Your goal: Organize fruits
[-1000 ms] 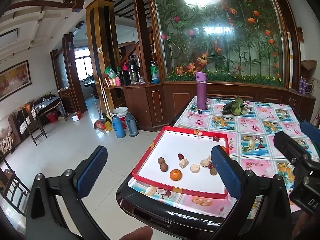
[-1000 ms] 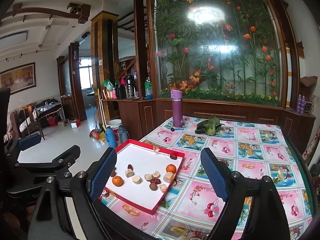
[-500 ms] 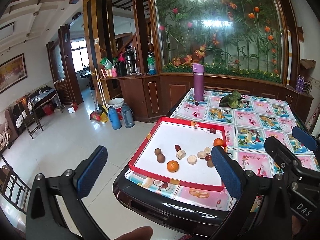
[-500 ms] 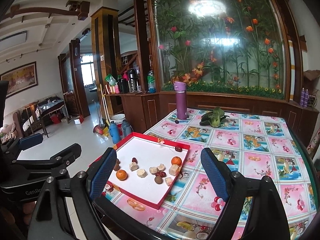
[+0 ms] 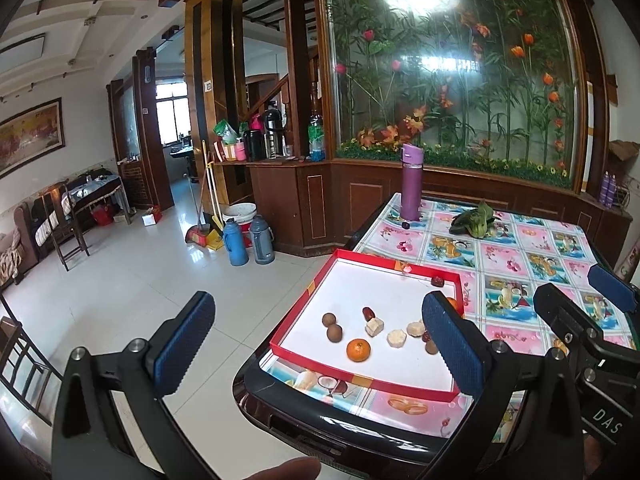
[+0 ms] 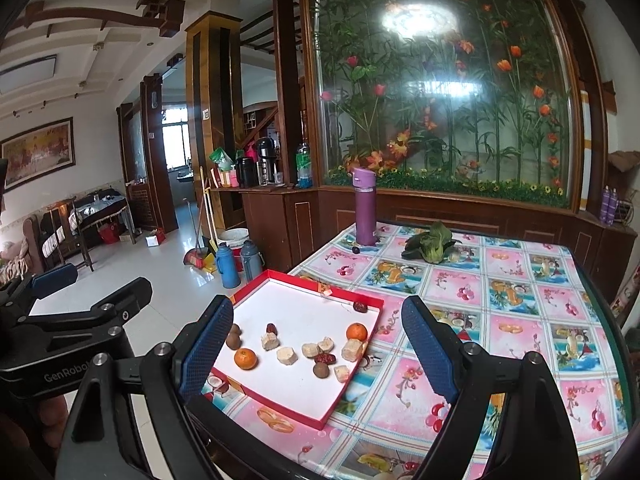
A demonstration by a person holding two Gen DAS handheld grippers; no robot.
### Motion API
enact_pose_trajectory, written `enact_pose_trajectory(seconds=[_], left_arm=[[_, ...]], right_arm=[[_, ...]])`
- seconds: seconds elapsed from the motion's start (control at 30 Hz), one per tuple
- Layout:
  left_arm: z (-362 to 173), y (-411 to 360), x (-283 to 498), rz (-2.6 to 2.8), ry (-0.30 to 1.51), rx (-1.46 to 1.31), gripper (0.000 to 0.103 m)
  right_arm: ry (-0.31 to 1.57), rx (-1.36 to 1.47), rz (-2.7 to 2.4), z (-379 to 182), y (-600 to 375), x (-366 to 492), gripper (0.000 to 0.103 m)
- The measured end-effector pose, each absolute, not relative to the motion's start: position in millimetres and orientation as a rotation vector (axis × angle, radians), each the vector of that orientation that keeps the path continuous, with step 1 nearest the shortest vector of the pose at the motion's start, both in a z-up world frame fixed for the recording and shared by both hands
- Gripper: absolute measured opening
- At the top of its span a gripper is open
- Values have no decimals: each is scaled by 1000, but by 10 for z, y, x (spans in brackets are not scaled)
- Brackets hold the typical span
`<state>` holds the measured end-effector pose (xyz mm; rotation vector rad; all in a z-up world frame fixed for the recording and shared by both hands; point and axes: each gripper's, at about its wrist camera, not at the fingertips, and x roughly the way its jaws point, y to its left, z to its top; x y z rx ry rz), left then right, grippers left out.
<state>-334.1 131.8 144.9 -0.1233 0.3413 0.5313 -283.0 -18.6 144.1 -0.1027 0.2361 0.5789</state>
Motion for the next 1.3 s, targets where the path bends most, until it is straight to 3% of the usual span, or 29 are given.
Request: enact_pose_trajectory(seconds=[0.77, 1.3], left_arm=[[1287, 2141, -2962, 594, 379, -242, 103], [1214, 2172, -2565, 580, 433, -214, 103]], right_arm=[[297, -218, 585, 1391, 565, -2428, 86], [352, -218, 544, 1180, 528, -2010, 86]])
